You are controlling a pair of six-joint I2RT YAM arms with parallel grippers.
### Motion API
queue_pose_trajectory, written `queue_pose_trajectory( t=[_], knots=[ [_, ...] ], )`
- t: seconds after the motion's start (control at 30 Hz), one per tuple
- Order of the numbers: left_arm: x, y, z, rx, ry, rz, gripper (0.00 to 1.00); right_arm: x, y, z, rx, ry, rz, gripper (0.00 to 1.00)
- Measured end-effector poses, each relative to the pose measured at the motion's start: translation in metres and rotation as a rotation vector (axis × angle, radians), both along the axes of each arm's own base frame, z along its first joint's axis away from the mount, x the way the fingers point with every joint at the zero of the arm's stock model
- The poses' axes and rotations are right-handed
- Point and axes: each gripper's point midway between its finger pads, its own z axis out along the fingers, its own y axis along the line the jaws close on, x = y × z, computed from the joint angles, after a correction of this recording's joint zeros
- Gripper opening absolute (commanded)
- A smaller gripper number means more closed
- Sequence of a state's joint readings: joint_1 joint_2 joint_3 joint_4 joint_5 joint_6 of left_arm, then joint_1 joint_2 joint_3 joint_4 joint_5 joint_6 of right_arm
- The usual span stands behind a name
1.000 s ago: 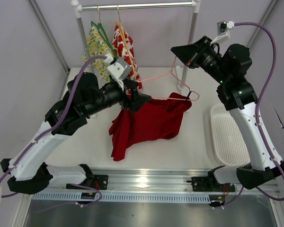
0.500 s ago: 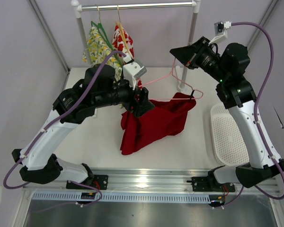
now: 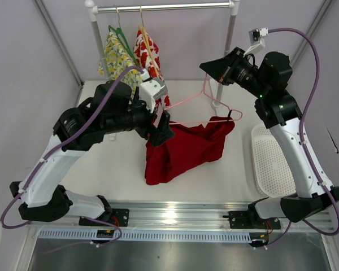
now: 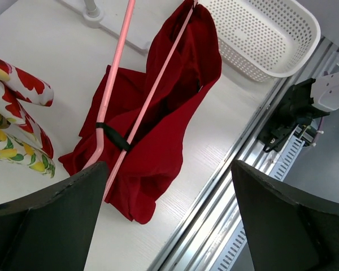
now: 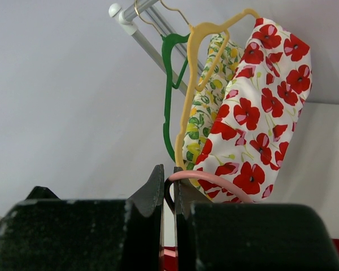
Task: Place the skirt on the hanger
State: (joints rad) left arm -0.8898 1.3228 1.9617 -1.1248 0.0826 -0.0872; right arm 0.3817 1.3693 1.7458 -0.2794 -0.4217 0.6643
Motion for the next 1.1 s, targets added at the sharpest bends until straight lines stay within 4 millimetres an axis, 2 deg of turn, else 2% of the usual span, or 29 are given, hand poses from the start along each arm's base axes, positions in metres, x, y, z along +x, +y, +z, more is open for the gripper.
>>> queue_pose_trajectory(
  t=[0.13, 0.33, 0.47, 0.57, 0.63, 0.67, 0.73, 0.83, 0.97, 1.0, 1.1],
  knots=[
    [-0.009, 0.007, 0.016, -0.052, -0.032, -0.011, 0.97, 0.000, 0.002, -0.002, -0.008, 0.000, 0.013, 0.00],
    [-0.008, 0.015, 0.069, -0.216, -0.199, 0.006, 0.96, -0.002, 0.006, -0.006, -0.017, 0.006, 0.042, 0.00],
    [0.014, 0.004, 0.096, -0.268, -0.311, 0.047, 0.95, -0.005, 0.011, -0.005, -0.021, 0.008, 0.055, 0.00],
    [0.046, -0.021, 0.106, -0.267, -0.360, 0.082, 0.93, -0.010, 0.016, -0.004, -0.028, 0.005, 0.070, 0.00],
    [0.067, -0.042, 0.102, -0.260, -0.366, 0.100, 0.92, -0.012, 0.018, -0.004, -0.034, 0.005, 0.076, 0.00],
    [0.078, -0.054, 0.093, -0.247, -0.358, 0.105, 0.93, -0.013, 0.019, -0.004, -0.036, 0.005, 0.079, 0.00],
    [0.099, -0.078, 0.063, -0.188, -0.316, 0.104, 0.90, -0.014, 0.020, -0.004, -0.039, 0.006, 0.081, 0.00],
    [0.118, -0.100, 0.026, -0.118, -0.266, 0.103, 0.88, -0.014, 0.021, -0.005, -0.043, 0.008, 0.080, 0.00],
    [0.127, -0.111, 0.001, -0.082, -0.229, 0.104, 0.86, -0.013, 0.021, -0.004, -0.043, 0.008, 0.074, 0.00],
    [0.126, -0.111, 0.002, -0.088, -0.231, 0.106, 0.85, -0.013, 0.021, -0.005, -0.045, 0.009, 0.073, 0.00],
    [0.126, -0.109, 0.008, -0.124, -0.246, 0.119, 0.72, -0.013, 0.021, -0.005, -0.046, 0.010, 0.071, 0.00]
  ],
)
